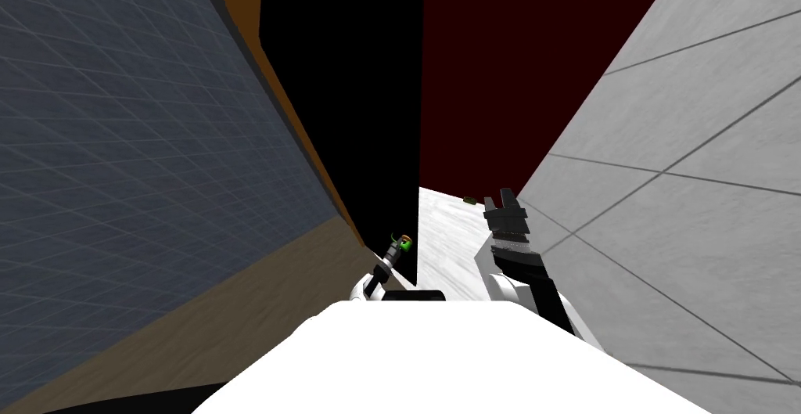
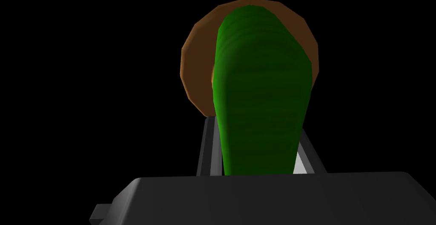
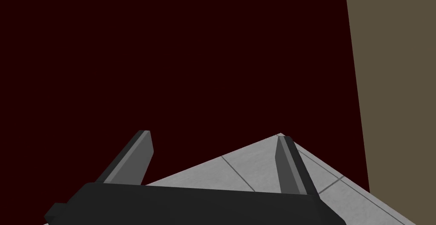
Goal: Push the door open
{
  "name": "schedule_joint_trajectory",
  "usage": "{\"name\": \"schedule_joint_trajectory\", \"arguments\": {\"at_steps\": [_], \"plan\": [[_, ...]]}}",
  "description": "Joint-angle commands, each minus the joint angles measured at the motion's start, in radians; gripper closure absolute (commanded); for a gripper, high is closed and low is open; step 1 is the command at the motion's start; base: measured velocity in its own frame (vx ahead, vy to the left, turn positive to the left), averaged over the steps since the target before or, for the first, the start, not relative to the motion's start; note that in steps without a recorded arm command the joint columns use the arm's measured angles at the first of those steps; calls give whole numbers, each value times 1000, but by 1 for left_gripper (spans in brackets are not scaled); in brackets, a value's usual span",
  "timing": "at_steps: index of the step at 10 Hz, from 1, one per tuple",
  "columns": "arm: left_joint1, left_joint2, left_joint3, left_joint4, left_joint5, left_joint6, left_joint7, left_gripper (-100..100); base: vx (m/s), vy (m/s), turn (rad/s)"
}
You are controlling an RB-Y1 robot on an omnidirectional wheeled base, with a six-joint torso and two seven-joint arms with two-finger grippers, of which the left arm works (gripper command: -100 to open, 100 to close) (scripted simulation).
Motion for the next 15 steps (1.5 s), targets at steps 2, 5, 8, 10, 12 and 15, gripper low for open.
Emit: {"name": "schedule_joint_trajectory", "arguments": {"at_steps": [2, 5, 8, 10, 12, 15], "plan": [[-9, -2, 40, -6, 17, 10, -20, 100, 153, -157, 35], [-13, -11, 82, 4, 35, 18, -46, 100, 143, -126, 42], [-16, -18, 115, 11, 49, 24, -66, 100, 68, -100, 45], [-18, -22, 137, 16, 58, 28, -79, 100, 97, -127, 42], [-21, -30, 168, 23, 71, 34, -98, 100, 119, -116, 35], [-23, -35, 188, 27, 80, 38, -110, 100, 76, -79, 18]]}}
